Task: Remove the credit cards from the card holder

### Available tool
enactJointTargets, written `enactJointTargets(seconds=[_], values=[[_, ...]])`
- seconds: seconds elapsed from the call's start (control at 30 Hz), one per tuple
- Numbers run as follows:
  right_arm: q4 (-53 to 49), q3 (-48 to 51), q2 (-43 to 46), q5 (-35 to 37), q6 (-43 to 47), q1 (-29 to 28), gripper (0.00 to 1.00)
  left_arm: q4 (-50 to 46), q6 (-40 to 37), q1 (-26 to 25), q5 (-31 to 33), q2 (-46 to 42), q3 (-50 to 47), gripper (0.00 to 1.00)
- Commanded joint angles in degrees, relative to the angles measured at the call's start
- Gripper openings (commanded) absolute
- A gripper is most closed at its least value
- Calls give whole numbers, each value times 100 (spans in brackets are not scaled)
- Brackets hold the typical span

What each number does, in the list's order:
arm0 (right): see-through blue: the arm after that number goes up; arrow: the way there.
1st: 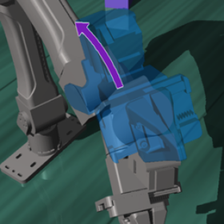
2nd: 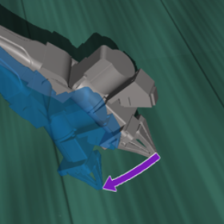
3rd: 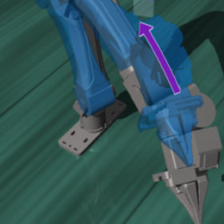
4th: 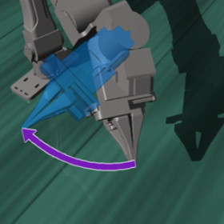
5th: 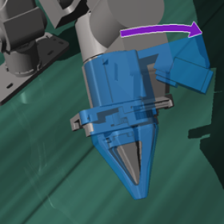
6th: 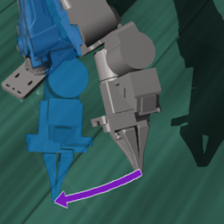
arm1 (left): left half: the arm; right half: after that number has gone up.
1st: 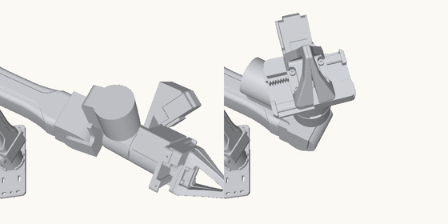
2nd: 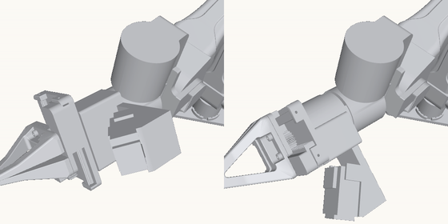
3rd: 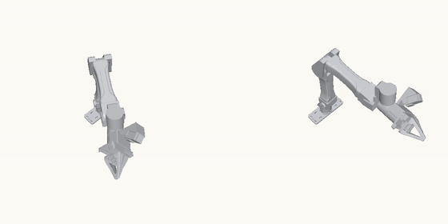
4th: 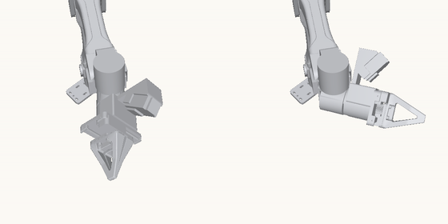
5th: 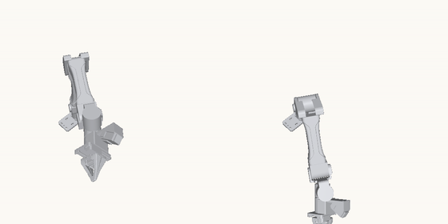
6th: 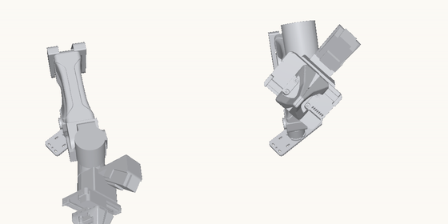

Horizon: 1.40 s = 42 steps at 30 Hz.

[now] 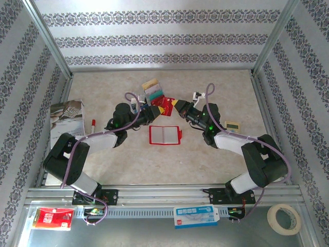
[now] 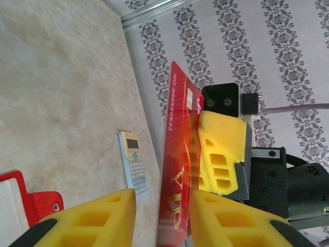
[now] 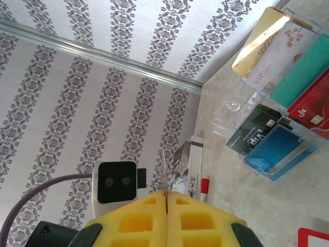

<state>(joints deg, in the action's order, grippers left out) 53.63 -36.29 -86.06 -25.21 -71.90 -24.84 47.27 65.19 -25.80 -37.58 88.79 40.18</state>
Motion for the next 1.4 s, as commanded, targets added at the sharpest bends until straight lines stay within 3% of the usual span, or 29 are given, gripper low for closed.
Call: enactJointTargets(seconds=[0.0, 0.2, 0.43, 0.5, 0.6, 0.73, 0.93, 1.07, 1.2, 1.37], values=[[358, 30, -73, -115, -45, 67, 0, 477, 79, -14, -143, 4, -20, 29], [385, 43, -116, -124, -62, 85, 0, 391, 42, -13, -121, 0, -21, 19], [252, 122, -87, -92, 36, 113, 0, 188, -82, -13, -96, 3, 20, 0], [-58, 114, -26, -59, 139, 129, 7, -3, -199, -7, -61, -38, 33, 0], [-805, 83, 142, -11, 152, 185, 29, -592, -489, 20, 44, -194, 56, 0], [-1980, -51, 365, 37, 282, 233, 48, -1652, -984, 23, 251, -493, 186, 0], [-3120, -80, 702, 266, 645, 326, 60, -4230, -2659, -6, 736, -813, 1024, 0], [-3839, -106, 1041, 701, 1105, 340, 77, -5739, -4186, -35, 1235, -690, 1831, 0], [-4215, 5, 1402, 1206, 1372, 348, 96, -6435, -5629, -32, 1706, -367, 2579, 0], [-4345, 161, 1677, 1429, 1442, 450, 98, -6537, -7057, -12, 2123, 217, 3314, 0]])
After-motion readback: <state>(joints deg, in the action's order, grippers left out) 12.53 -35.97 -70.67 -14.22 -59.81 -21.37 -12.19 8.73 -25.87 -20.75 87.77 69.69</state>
